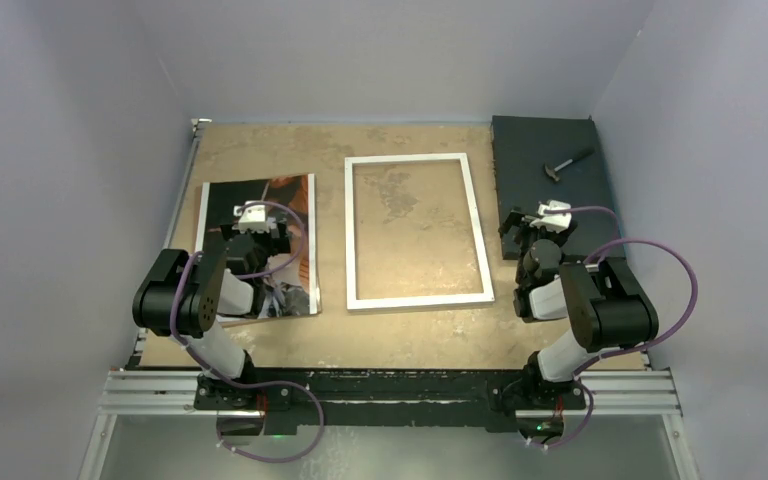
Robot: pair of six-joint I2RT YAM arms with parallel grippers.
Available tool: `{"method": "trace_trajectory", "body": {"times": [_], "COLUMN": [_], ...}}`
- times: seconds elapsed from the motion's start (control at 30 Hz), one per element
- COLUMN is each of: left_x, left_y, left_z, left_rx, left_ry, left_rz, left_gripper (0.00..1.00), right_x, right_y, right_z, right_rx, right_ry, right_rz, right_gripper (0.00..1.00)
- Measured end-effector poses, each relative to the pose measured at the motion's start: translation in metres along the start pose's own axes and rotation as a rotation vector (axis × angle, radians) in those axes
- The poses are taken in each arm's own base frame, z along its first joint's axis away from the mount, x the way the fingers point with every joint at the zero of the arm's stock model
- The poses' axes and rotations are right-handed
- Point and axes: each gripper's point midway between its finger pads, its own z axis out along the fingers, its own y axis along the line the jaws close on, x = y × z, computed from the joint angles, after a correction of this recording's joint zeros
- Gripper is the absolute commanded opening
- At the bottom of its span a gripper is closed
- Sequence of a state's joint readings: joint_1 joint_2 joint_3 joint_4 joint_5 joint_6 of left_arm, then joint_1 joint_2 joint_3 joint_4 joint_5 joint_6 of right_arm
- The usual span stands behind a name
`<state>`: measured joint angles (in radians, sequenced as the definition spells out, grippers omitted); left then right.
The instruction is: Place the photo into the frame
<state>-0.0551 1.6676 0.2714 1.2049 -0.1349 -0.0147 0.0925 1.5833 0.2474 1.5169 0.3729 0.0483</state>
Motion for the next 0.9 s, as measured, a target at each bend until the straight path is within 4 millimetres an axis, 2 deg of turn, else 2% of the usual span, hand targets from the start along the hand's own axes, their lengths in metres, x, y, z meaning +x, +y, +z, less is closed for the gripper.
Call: {"method": "trace_trajectory", "body": {"times": [0.43, 0.5, 0.57, 0.63, 0.7, 0.8, 0.9], "left_x": [0.001, 0.002, -0.006, -0.027, -0.059, -0.114, -0.158], "left_y": [0.001, 0.002, 0.005, 0.008, 0.010, 0.017, 0.032], "left_z": [0.000, 0.003, 0.013, 0.027, 0.043, 0.059, 0.063], "left_rx": [-0.005, -0.013, -0.025, -0.038, -0.044, -0.024, -0.007], "left_ry": [0.007, 0.034, 0.072, 0.087, 0.102, 0.106, 0.121], "left_rz": [0.000, -0.005, -0.011, -0.009, -0.006, -0.025, -0.059], "left_gripper": [0.99, 1.00, 0.99, 0.99, 0.99, 1.00, 1.00], "right_x": [0.000, -0.001, -0.006, -0.012, -0.024, -0.076, -0.133], "right_y": [-0.001, -0.002, -0.002, -0.003, -0.001, 0.013, 0.033], "right_z": [0.000, 0.000, -0.001, 0.001, 0.016, 0.056, 0.083], "right_rx": [0.005, 0.012, 0.018, 0.053, 0.111, 0.170, 0.174], "right_ry": [0.000, 0.001, -0.010, 0.009, 0.050, 0.076, 0.081], "right_rz": [0.004, 0.003, 0.003, 0.011, 0.063, 0.182, 0.332], "right_gripper": [0.99, 0.99, 0.99, 0.99, 0.99, 0.99, 0.99]}}
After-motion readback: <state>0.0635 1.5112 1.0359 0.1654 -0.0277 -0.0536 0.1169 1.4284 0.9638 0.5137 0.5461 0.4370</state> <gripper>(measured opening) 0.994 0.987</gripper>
